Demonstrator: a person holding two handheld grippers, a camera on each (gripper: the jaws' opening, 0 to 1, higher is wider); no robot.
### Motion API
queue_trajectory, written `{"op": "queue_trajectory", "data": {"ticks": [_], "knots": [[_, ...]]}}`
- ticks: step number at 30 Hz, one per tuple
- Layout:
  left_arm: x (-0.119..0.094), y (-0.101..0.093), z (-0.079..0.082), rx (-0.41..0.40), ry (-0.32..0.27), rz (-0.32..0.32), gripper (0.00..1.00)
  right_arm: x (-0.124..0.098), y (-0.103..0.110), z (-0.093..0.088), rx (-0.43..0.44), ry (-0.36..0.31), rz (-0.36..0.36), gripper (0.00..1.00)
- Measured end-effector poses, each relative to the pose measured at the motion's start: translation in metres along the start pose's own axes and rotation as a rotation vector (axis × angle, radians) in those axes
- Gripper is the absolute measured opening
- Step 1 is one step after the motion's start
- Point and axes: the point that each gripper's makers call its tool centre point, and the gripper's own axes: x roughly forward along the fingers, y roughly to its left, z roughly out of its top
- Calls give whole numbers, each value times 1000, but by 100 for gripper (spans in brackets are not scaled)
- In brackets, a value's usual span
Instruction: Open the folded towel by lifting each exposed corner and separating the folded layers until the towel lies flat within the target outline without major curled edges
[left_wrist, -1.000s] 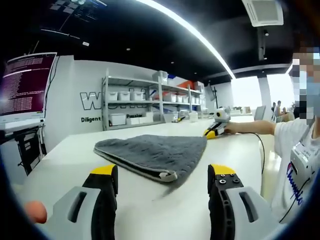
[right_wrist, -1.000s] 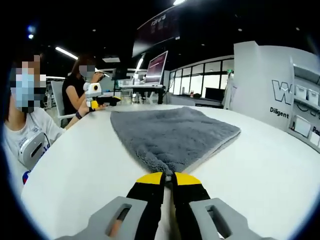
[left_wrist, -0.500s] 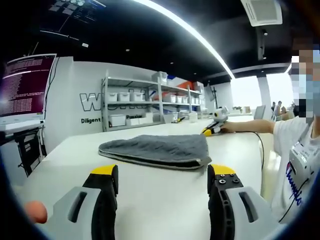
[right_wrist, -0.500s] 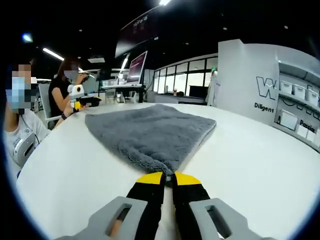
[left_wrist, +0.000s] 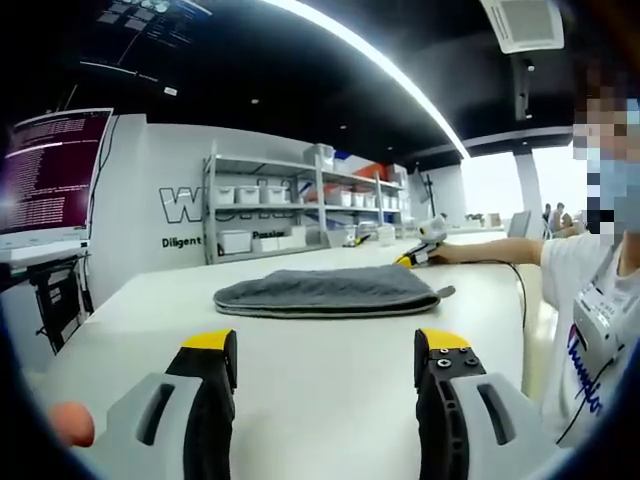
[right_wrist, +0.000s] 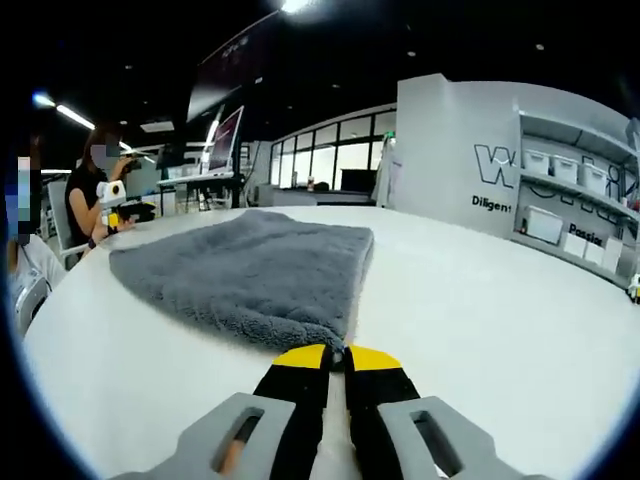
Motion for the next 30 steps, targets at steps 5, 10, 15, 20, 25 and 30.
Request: {"op": "queue_trajectory", "data": {"ticks": [5, 10, 15, 20, 25, 30], "knots": [[-1, 2, 1, 5, -4, 10, 71, 1, -18, -1, 5, 3, -28, 3], [-1, 2, 1, 6, -10, 10, 71, 2, -34, -2, 4, 6, -51, 3], [-1, 2, 2, 3, -15, 11, 70, 4, -47, -3, 2, 7, -66, 3], [-1, 3, 2, 1, -23, 15, 70, 7, -55, -4, 3, 8, -79, 2], [0, 3, 1, 4, -23, 28, 70, 13, -73, -3, 3, 10, -90, 2], [1, 4, 0, 13, -20, 36, 69, 22, -94, -3, 1, 11, -95, 2]]}}
